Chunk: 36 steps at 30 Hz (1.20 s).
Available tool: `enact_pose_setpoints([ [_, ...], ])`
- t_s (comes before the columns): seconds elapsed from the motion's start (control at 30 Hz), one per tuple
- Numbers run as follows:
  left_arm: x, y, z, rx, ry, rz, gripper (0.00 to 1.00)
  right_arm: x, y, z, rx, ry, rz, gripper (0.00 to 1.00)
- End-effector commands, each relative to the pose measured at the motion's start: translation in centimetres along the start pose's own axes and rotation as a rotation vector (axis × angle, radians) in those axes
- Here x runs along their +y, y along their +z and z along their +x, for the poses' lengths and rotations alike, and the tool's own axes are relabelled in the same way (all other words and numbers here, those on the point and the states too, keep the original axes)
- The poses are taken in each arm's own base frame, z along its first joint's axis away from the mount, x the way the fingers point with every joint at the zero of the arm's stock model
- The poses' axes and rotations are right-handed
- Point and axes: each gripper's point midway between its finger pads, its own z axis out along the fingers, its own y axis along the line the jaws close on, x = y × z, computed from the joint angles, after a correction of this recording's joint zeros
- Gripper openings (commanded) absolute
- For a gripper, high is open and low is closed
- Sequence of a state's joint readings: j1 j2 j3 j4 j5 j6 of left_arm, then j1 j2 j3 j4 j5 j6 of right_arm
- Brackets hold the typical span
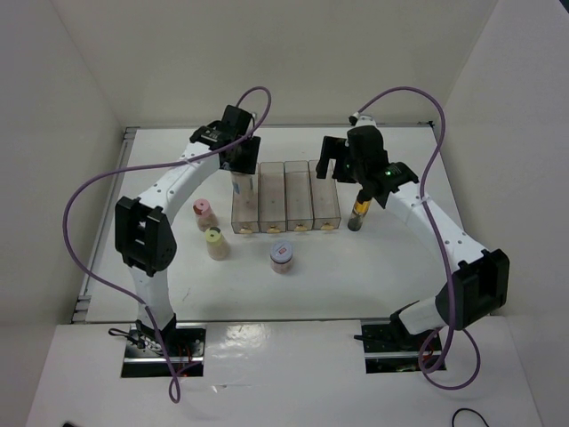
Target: Organize the condiment bottles
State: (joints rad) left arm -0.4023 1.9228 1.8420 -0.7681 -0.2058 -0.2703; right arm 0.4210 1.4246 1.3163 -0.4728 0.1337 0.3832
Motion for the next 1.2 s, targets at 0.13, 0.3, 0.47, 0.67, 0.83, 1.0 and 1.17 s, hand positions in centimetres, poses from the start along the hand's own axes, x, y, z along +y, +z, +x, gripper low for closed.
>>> enact_pose_setpoints([
  [0.13,0.0,-0.1,-4.0,-0.152,-0.087,0.049,0.50,-0.1,0.4,0.1,0.010,-0.010,-0.001,0.99],
  [0.3,-0.4,1.5,-3.2,-0.138,-0.094,0.058,0.48,0.0,1.1,0.6,0.024,-0.012,-0.005,0.99],
  [0.47,-0.7,2.5,-2.7,-0.133,-0.102,0.067,0.48,0.0,1.1,0.6,0.024,-0.012,-0.005,0.99],
  [0.67,-0.7,3.8,-1.9,-0.104,-0.097,0.060,0.48,0.3,1.5,1.0,0.048,-0.013,-0.018,0.99],
  [0.83,-0.5,4.7,-1.3,-0.085,-0.086,0.045,0.51,0.3,1.7,0.9,0.048,-0.013,-0.018,0.99],
  [1.0,-0.3,5.1,-0.5,-0.066,-0.083,0.030,0.65,0.3,1.7,0.9,0.048,-0.013,-0.018,0.99],
  [1.17,0.1,3.4,-2.0,-0.125,-0.062,0.005,0.93,0.9,1.4,0.5,0.048,-0.012,-0.040,0.99],
])
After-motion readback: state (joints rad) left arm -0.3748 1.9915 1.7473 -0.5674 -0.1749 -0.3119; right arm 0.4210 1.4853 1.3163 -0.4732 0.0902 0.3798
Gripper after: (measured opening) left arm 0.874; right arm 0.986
